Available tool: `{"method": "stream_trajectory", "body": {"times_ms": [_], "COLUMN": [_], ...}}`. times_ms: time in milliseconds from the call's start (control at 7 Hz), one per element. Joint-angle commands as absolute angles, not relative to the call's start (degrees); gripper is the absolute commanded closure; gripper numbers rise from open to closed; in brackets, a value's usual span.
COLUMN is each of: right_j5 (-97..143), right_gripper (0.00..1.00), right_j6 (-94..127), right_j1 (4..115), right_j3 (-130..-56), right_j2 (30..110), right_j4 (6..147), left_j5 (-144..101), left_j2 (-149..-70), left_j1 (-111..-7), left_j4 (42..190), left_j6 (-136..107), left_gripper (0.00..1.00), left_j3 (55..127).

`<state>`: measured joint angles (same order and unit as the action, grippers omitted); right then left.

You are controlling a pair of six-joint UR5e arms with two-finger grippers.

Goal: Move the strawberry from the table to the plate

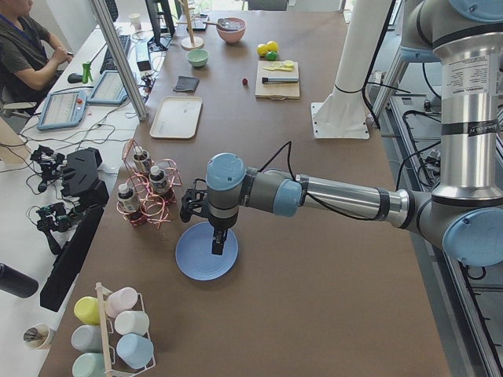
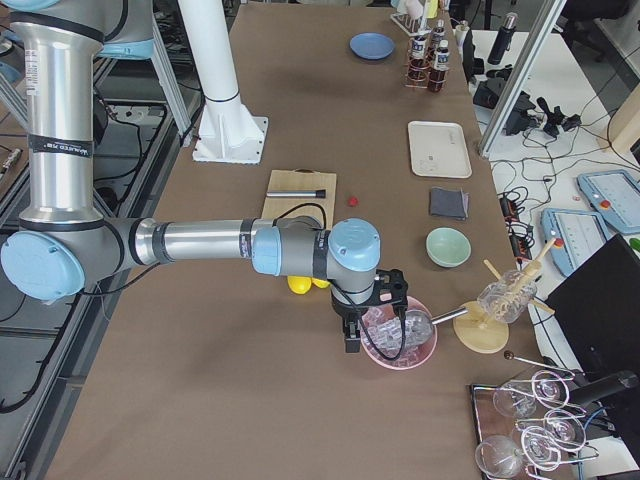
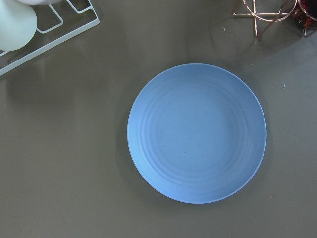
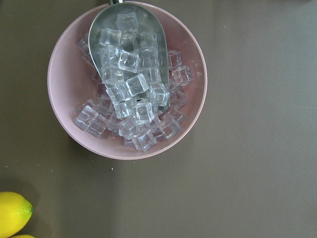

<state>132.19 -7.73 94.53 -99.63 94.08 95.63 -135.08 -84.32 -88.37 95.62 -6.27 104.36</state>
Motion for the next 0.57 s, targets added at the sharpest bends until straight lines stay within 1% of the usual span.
{"method": "stream_trajectory", "body": {"times_ms": [0, 429], "right_j5": [132.1, 132.19], "right_gripper": [0.0, 0.0], "right_j6": [-7.73, -7.21], "right_j1": [94.74, 94.75], "right_j3": [-99.84, -99.41], "right_j2": [94.3, 94.48], "right_j4": [95.62, 95.71], "left_j5": [-135.0, -135.35], "left_j2": [-81.85, -79.28], "left_j1": [-88.42, -87.89], "left_j4": [101.99, 102.74], "left_j6": [-6.24, -6.59], "left_gripper": [0.02, 0.02], "left_j3": [104.68, 104.5]}}
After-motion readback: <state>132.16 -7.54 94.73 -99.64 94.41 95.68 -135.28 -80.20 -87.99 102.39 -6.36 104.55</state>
